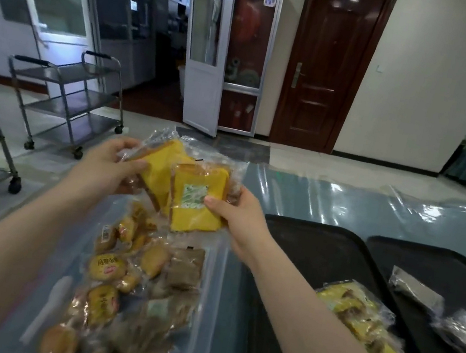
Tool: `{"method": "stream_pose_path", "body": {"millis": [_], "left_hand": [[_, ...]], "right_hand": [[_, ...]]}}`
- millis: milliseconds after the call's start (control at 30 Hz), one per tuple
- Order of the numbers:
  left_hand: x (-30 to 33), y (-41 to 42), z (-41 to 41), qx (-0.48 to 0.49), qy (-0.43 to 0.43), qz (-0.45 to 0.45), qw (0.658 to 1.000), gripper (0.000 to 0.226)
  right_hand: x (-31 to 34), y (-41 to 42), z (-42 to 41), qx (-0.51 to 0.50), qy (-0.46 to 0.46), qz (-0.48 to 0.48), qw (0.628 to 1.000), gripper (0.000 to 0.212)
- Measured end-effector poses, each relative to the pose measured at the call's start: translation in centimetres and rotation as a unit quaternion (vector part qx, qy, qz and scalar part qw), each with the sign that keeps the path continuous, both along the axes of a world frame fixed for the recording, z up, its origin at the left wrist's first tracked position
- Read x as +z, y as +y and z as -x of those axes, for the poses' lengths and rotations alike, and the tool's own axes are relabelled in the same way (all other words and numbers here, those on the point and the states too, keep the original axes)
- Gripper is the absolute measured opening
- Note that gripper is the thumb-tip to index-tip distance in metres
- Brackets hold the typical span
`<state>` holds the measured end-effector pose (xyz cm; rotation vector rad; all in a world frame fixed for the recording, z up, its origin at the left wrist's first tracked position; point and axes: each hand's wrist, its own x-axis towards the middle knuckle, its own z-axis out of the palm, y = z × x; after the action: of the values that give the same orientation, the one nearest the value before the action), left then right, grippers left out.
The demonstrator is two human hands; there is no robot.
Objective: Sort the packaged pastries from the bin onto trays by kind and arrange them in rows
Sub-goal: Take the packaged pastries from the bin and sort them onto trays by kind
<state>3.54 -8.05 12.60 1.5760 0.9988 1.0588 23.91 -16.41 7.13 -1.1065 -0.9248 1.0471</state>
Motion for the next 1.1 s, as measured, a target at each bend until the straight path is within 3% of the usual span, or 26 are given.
{"method": "stream_pose_path", "body": {"millis": [167, 267, 367, 533, 633, 867, 1000, 1100], "left_hand": [[1.9, -7.7, -8.4, -0.042, -0.004, -0.028, 0.999, 0.025], [1.3, -11.3, -14.1, -0.079, -0.009, -0.033, 0.996, 0.016], [0.1, -13.6, -18.7, -0.1, -0.014, -0.006, 0.995, 0.013], [-2.5, -15.5, -23.6, -0.166, 0.02, 0.068, 0.984, 0.019], [-3.5, -16.3, -24.8, -0.198, 0.064, 0.075, 0.975, 0.036], [-4.0, -17.0, -24.0, -0.191, 0.097, 0.078, 0.974, 0.023], [-4.4, -17.4, -22.1, -0.156, 0.097, 0.075, 0.98, 0.017], [-4.9, -17.5, -19.8, -0.147, 0.106, 0.074, 0.981, 0.017]], "right_hand": [[2.6, -7.6, -8.6, 0.015, -0.054, 0.008, 0.998, 0.046], [2.5, -11.6, -13.7, 0.025, -0.046, 0.005, 0.999, 0.038], [1.4, -14.8, -17.1, -0.005, -0.024, 0.011, 1.0, 0.035], [-1.8, -18.8, -21.8, -0.088, -0.008, 0.044, 0.995, 0.045], [-4.3, -20.8, -24.1, -0.157, 0.035, 0.078, 0.984, 0.042], [-9.8, -20.7, -26.8, -0.204, 0.109, 0.189, 0.954, 0.045], [-11.7, -18.6, -25.9, -0.223, 0.002, 0.34, 0.914, 0.074], [-13.1, -18.1, -24.5, -0.218, 0.024, 0.371, 0.903, 0.053]]}}
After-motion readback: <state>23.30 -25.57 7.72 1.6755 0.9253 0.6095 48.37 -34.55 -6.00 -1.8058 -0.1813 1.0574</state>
